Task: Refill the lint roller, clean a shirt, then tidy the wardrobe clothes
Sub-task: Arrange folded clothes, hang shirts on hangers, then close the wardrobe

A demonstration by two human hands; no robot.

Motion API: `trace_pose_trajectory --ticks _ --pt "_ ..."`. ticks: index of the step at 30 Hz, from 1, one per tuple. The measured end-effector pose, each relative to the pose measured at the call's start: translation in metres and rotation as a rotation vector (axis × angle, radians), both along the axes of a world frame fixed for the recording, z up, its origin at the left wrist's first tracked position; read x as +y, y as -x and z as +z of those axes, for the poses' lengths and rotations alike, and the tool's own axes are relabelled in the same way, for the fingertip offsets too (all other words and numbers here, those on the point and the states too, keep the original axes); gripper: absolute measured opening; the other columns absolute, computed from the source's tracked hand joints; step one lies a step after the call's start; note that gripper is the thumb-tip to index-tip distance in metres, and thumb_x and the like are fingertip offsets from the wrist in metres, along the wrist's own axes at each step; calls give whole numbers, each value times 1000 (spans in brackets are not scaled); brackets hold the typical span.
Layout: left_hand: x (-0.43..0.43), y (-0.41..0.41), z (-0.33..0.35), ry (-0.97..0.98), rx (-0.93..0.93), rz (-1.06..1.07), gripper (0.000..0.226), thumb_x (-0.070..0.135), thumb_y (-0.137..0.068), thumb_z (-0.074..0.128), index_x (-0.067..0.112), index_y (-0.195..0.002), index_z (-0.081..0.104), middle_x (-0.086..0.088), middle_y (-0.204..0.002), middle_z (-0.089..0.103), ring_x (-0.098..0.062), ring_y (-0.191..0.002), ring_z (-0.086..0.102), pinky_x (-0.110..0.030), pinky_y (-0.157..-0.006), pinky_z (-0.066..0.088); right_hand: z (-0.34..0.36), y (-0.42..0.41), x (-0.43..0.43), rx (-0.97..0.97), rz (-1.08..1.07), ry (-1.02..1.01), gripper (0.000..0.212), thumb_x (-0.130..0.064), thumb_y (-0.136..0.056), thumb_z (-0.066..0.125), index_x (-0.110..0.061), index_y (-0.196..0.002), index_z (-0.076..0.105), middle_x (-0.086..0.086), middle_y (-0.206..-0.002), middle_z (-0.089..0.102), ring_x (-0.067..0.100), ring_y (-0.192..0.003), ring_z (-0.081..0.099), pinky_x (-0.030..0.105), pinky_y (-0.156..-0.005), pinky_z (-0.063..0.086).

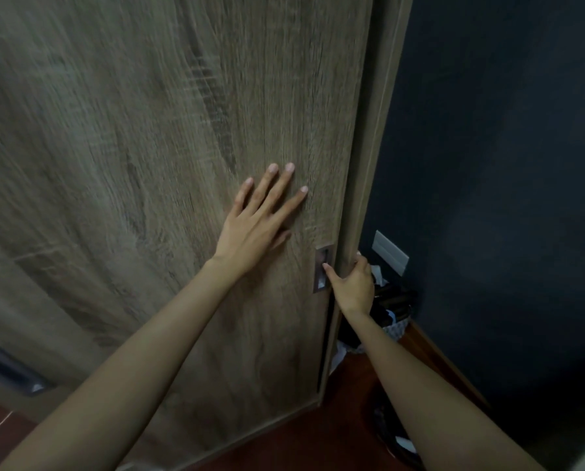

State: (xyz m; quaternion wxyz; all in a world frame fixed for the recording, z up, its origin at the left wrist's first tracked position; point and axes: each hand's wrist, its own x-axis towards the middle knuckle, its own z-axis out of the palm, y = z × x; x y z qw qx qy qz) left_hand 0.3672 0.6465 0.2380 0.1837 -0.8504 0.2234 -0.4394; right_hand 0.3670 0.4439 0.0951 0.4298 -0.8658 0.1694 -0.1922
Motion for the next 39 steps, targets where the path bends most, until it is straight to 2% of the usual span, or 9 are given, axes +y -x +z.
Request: trace_pose_trajectory --ticks 6,11,18,22,27,31,34,37,39 --pt "-8 -2 1 -5 -11 15 84 48 -88 57 27 -154 10 -9 -162 5 -27 -149 4 -45 -117 2 7 0 -6 26 25 48 57 -49 -81 67 -8 -117 50 11 -114 59 27 -103 58 36 -78 49" --pt "-12 -4 -1 -6 -24 20 83 49 -88 56 27 -154 10 -8 -162 5 -27 -149 3 -44 -117 1 8 -2 -9 35 36 88 49 -48 -84 64 -8 -109 51 11 -107 62 28 -97 61 38 -74 51" --pt "-17 -6 1 -20 -14 9 86 47 -87 59 25 -155 10 -10 -161 4 -28 -148 0 -45 -117 1 12 -2 -11 89 42 136 47 -48 -88 58 -8 -111 52 13 -107 64 30 -96 62 38 -73 52" --pt "-16 -7 1 -21 14 11 85 48 -89 57 25 -155 9 -10 -161 2 -27 -147 -15 -45 -118 -3 14 -1 -11 97 52 140 50 -48 -88 58 -6 -116 52 15 -110 64 32 -98 62 40 -74 53" --pt "-15 -8 0 -15 25 -6 84 46 -88 59 24 -154 12 -11 -161 2 -27 -147 -19 -45 -118 -4 19 -3 -18 117 114 107 53 -49 -87 59 -10 -122 50 11 -108 65 28 -98 62 39 -74 54" --pt "-15 -7 2 0 66 -33 82 46 -88 59 23 -154 15 -11 -161 2 -27 -148 -14 -46 -118 2 19 -4 -33 159 234 12 47 -46 -88 59 -10 -118 53 10 -105 67 26 -96 64 36 -77 53" --pt "-16 -3 5 18 118 -55 77 46 -89 56 22 -153 22 -12 -161 6 -27 -149 -5 -48 -117 4 27 1 -48 198 331 -25 53 -41 -91 58 -9 -131 47 9 -119 61 23 -109 59 31 -89 47" --pt "-27 1 10 65 155 -106 65 44 -93 46 19 -150 30 -13 -160 13 -27 -148 4 -51 -116 3 40 4 -73 220 394 -24 51 -38 -95 53 -12 -137 44 9 -126 58 22 -113 56 29 -88 45" --pt "-44 5 18 123 221 -171 60 42 -94 39 16 -148 35 -13 -158 25 -26 -147 15 -50 -116 5 53 7 -95 205 384 -5 46 -34 -97 50 -12 -136 45 9 -127 58 23 -116 55 28 -89 43"
